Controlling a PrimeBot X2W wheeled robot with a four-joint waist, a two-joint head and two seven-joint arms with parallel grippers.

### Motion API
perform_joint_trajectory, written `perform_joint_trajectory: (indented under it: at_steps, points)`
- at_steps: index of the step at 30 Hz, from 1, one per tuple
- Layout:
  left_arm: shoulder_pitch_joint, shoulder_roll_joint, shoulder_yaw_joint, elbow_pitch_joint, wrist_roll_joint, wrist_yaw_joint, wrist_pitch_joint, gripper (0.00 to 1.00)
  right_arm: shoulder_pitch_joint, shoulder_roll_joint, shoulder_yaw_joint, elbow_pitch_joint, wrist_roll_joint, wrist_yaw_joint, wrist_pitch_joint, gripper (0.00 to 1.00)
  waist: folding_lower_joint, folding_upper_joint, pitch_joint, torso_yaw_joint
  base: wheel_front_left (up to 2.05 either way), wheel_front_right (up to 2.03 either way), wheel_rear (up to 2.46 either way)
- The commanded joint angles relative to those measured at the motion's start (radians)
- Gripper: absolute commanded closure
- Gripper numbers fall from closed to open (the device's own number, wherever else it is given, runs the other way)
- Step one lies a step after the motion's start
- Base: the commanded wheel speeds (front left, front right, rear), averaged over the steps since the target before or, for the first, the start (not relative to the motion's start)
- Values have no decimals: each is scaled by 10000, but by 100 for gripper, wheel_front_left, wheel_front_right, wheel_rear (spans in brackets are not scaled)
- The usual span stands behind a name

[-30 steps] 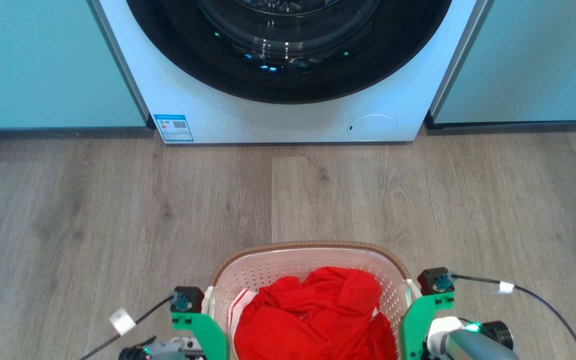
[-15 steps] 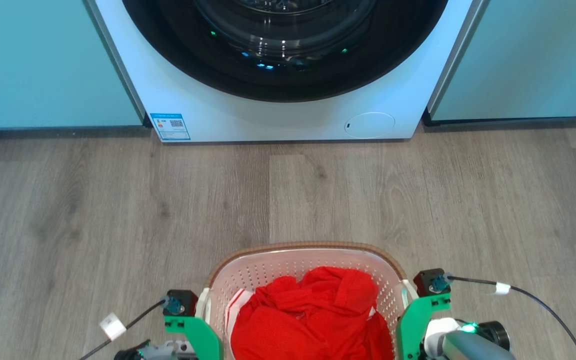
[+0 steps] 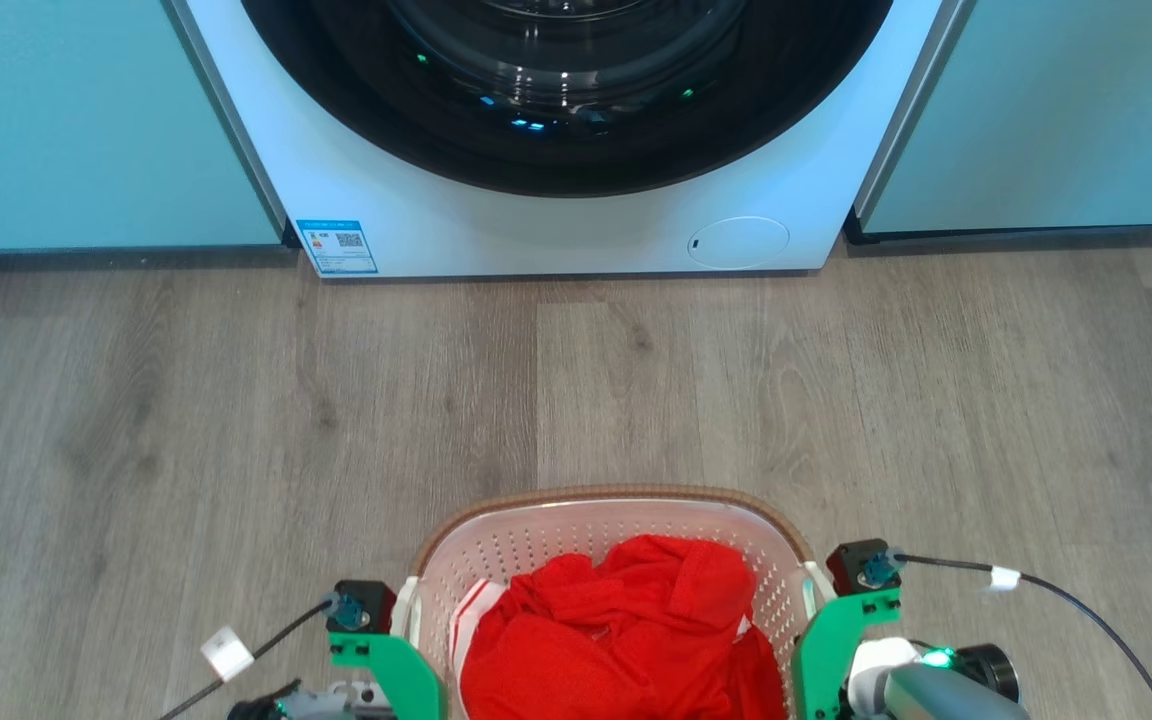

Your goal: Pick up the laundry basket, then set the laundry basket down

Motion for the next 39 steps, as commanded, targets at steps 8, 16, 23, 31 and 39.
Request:
perform_joint_trajectory:
  at_steps: [8, 16, 23, 31, 39]
  points:
    - [-522, 272, -23, 110, -80, 192, -65, 100, -308, -97, 347, 69, 155, 23, -184, 100, 0, 0, 65, -12, 0, 0, 0]
    - [-669, 268, -144, -65, -232, 287, 46, 100, -420, -97, 494, 101, 281, 23, -239, 100, 0, 0, 241, -48, 0, 0, 0]
    - [-1151, 267, -206, -141, -324, 409, -65, 100, -937, -97, 580, 110, 321, 23, -397, 100, 0, 0, 921, -123, 0, 0, 0]
    - [-2341, 266, -227, -112, -298, 591, -311, 100, -2145, -97, 656, 155, 152, 23, -618, 100, 0, 0, 2335, -209, 0, 0, 0]
    - [-3654, 266, -236, -213, -249, 901, -489, 100, -3453, -97, 539, 226, -14, 23, -853, 100, 0, 0, 3905, -224, 0, 0, 0]
